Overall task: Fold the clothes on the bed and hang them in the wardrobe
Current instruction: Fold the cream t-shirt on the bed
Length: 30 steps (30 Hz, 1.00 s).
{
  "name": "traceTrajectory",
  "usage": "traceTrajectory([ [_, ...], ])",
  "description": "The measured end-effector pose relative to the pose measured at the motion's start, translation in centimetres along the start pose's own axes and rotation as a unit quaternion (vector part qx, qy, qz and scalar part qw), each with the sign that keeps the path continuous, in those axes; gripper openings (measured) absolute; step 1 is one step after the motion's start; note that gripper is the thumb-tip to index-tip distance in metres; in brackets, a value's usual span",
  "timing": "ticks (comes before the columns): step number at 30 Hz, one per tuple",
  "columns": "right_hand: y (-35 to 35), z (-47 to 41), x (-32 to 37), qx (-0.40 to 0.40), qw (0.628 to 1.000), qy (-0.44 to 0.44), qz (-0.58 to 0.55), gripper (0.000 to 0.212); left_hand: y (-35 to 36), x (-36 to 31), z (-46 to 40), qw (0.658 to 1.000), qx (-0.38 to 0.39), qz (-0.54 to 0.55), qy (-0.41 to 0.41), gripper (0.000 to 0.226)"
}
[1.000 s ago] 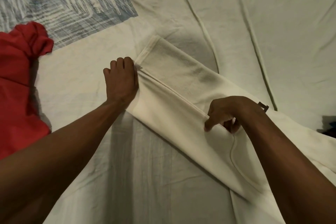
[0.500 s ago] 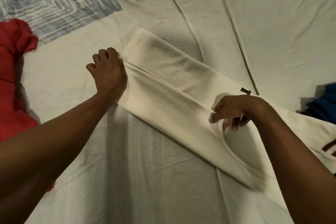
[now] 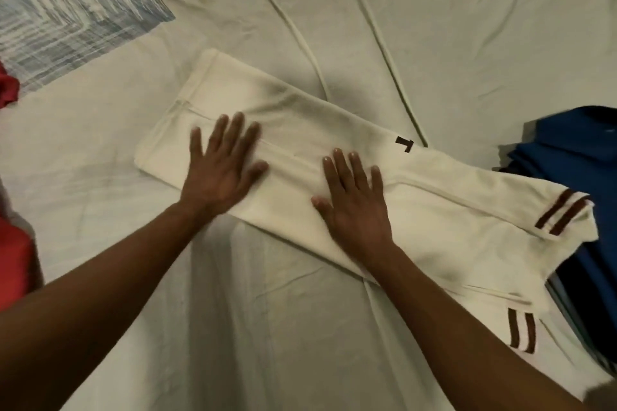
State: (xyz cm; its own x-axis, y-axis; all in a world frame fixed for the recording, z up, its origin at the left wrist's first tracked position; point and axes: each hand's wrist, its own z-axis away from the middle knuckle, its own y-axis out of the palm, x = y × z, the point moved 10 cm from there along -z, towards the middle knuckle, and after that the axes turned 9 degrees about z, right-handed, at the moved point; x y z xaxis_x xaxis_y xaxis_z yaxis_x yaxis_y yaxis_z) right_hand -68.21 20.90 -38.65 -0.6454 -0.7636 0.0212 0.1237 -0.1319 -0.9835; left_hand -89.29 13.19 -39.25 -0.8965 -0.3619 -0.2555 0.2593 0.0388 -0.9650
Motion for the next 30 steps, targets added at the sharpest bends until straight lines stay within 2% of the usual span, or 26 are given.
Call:
traceTrajectory([
  [2, 0.6, 0.4, -1.6, -0.011, 1.000, -0.003, 0.009, 0.069, -0.6, 2.6, -0.4, 0.998, 0.002, 0.012, -0.058, 0.074],
  [7, 0.2, 1.1, -2.6, -0.009, 1.000, 0.000, 0.004, 0.075, -1.4, 2.6, -0.3, 0.995, 0.019, 0.034, -0.097, 0.076],
  [9, -0.9, 2.1, -3.7, -0.036, 0.999, 0.032, -0.004, 0.074, -2.3, -1.1, -0.1, 0.998, -0.015, 0.034, -0.047, 0.074],
  [14, -4.0, 6.8, -9.4, -0.096, 0.986, 0.132, 0.020, 0.067, -0.7, -15.2, 1.4, 0.982, -0.017, -0.008, 0.186, 0.074],
  [17, -4.6, 9.0, -13.0, -0.096, 0.982, 0.147, 0.069, 0.064, 1.2, -22.2, 2.0, 0.970, -0.003, 0.002, 0.241, 0.074],
  [22, -4.5, 11.3, -19.6, -0.079, 0.972, 0.174, 0.135, 0.061, 4.6, -29.9, 1.8, 0.962, 0.046, 0.011, 0.269, 0.077],
  [24, -3.7, 12.5, -22.1, -0.065, 0.969, 0.178, 0.158, 0.060, 6.1, -30.8, 1.2, 0.966, 0.081, 0.016, 0.244, 0.081],
  [27, -2.2, 13.9, -23.4, -0.054, 0.970, 0.137, 0.194, 0.059, 8.4, -30.4, 0.6, 0.968, 0.132, -0.001, 0.212, 0.087],
  [30, -1.9, 14.0, -23.6, -0.059, 0.971, 0.130, 0.192, 0.058, 8.8, -30.1, 0.4, 0.967, 0.136, -0.010, 0.213, 0.087],
])
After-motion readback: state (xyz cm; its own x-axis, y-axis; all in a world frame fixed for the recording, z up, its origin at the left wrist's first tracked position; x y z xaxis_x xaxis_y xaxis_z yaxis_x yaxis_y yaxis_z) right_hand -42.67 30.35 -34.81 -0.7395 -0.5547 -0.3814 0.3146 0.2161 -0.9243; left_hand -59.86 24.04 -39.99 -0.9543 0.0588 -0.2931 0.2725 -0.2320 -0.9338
